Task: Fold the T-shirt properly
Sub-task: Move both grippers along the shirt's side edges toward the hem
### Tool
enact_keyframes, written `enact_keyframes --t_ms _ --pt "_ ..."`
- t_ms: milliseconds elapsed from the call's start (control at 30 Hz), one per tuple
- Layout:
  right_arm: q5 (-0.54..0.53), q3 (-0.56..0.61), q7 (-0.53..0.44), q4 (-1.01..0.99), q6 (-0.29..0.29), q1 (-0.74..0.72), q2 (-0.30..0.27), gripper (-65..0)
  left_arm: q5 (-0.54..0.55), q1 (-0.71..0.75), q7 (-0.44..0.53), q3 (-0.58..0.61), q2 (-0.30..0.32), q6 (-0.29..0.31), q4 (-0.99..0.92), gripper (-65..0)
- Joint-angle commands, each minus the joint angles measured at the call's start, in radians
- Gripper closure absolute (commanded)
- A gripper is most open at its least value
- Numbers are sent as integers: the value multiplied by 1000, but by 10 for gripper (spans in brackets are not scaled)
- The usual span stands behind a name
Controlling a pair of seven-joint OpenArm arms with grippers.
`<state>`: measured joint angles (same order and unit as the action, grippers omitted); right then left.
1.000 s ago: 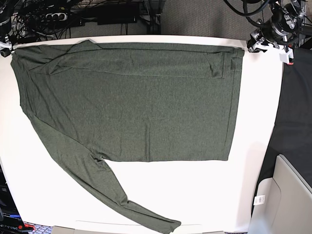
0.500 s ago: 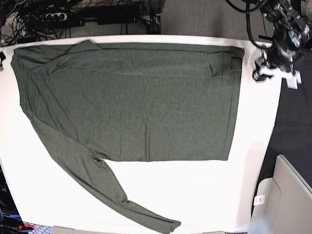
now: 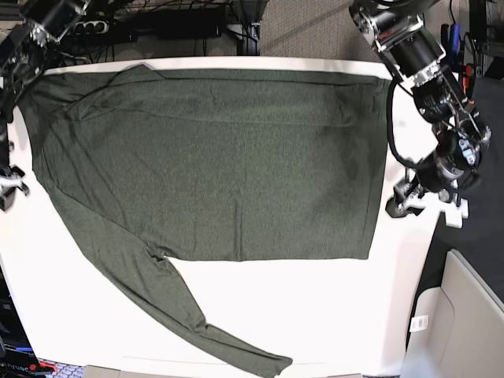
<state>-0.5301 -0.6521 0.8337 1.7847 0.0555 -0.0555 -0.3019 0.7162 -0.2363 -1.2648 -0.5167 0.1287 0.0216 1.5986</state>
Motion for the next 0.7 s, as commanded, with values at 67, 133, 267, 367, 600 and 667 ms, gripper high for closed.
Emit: enact_keyframes --t_ms 67,133,267,367,600,667 --pt "61 59 -23 -56 0 -88 -24 -222 16 -65 50 13 15 2 -67 -255" --pt "103 90 -24 -92 0 -126 -24 -222 16 -88 89 34 16 2 -109 -255" --pt "166 165 -24 -168 0 -203 -24 -222 15 -107 202 119 16 2 -179 -255" --pt "170 185 -24 -222 0 -246 -23 -222 15 -107 319 204 16 2 -234 -254" --pt "172 197 -20 -291 0 -306 -24 -222 -82 -143 594 346 16 1 -372 -254" --pt "172 197 -20 -293 0 -307 -26 -222 -128 -165 644 358 15 1 -427 -254"
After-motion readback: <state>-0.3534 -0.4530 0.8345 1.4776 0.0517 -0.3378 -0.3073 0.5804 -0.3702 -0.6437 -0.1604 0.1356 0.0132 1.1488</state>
